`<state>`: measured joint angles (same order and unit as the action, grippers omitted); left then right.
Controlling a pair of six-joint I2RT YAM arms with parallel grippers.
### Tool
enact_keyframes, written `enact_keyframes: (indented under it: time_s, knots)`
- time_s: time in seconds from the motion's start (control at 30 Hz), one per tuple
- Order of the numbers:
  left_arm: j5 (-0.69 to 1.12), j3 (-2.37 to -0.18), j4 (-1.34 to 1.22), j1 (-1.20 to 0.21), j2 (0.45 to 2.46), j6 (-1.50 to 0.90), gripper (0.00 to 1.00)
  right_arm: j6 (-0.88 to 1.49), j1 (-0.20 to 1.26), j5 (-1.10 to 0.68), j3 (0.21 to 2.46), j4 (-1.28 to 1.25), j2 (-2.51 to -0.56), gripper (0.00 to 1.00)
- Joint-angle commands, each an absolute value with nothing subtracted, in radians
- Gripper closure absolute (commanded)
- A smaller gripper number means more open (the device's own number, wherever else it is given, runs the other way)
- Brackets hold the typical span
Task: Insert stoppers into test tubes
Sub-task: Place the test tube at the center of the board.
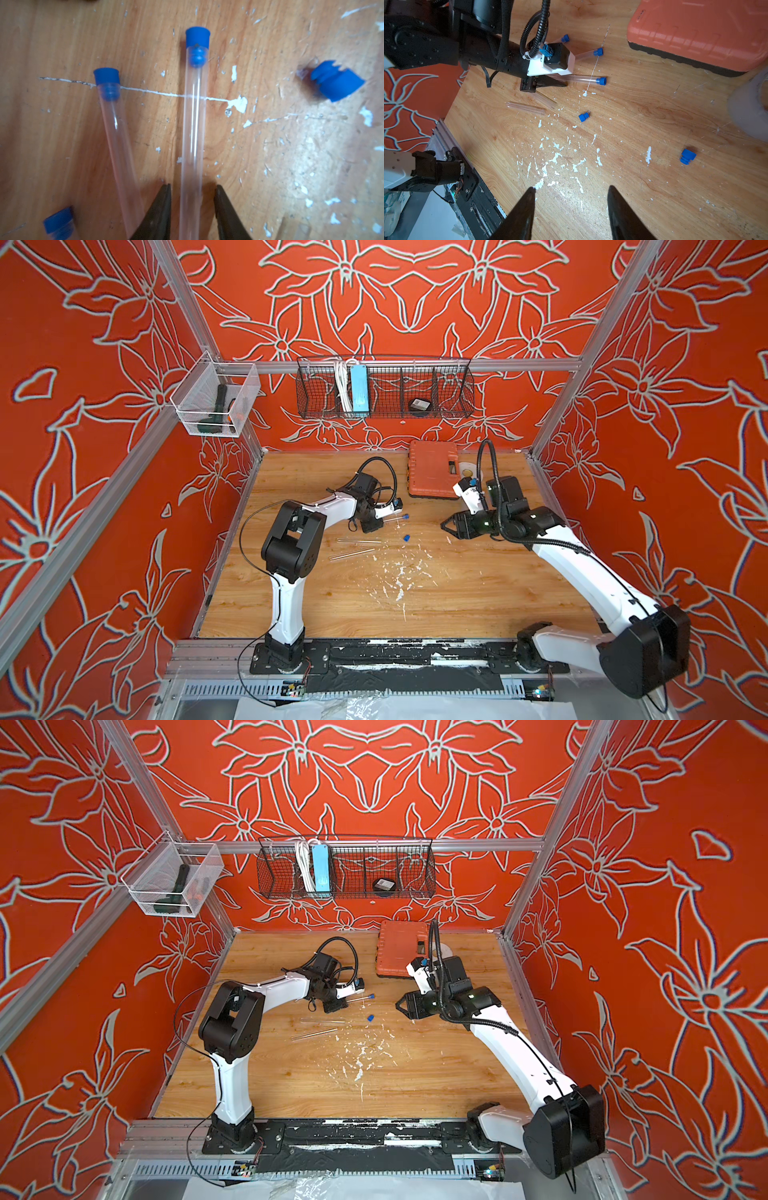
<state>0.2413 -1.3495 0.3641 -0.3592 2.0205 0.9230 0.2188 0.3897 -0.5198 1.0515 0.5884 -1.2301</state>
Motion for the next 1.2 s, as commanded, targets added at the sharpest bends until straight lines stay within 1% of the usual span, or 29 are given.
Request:
enact_keyframes:
  time_s: [0.0, 0.13, 0.27, 0.33, 0.4, 0.5, 0.7, 0.83, 0.93, 1.17]
  knots:
    - [0.239, -1.350, 0.374, -0.360, 1.989, 0.926, 0.65, 0.211, 0.379, -0.508, 1.071, 0.597, -1.230, 0.44]
    - [0.255, -1.335, 0.370, -0.359, 1.898, 0.907, 0.62, 0.225, 0.377, -0.519, 1.071, 0.593, -1.217, 0.44]
    - [0.321, -1.181, 0.289, -0.327, 1.692, 0.926, 0.62, 0.240, 0.375, -0.541, 1.068, 0.585, -1.201, 0.43]
    - [0.382, -1.105, 0.291, -0.304, 1.609, 0.987, 0.63, 0.250, 0.374, -0.546, 1.058, 0.572, -1.195, 0.43]
    - [0.452, -1.024, 0.337, -0.290, 1.543, 1.124, 0.64, 0.260, 0.374, -0.546, 1.050, 0.557, -1.191, 0.43]
    - [0.521, -0.954, 0.382, -0.247, 1.493, 1.232, 0.65, 0.254, 0.373, -0.556, 1.050, 0.553, -1.190, 0.43]
    - [0.411, -0.943, 0.405, -0.222, 1.536, 1.340, 0.66, 0.180, 0.374, -0.584, 1.090, 0.580, -1.207, 0.42]
    - [0.437, -0.966, 0.371, -0.224, 1.573, 1.325, 0.66, 0.141, 0.374, -0.567, 1.125, 0.608, -1.239, 0.43]
    - [0.396, -0.995, 0.425, -0.224, 1.634, 1.344, 0.66, 0.135, 0.374, -0.549, 1.119, 0.605, -1.243, 0.43]
    - [0.377, -0.997, 0.412, -0.225, 1.681, 1.331, 0.67, 0.151, 0.373, -0.542, 1.085, 0.583, -1.229, 0.43]
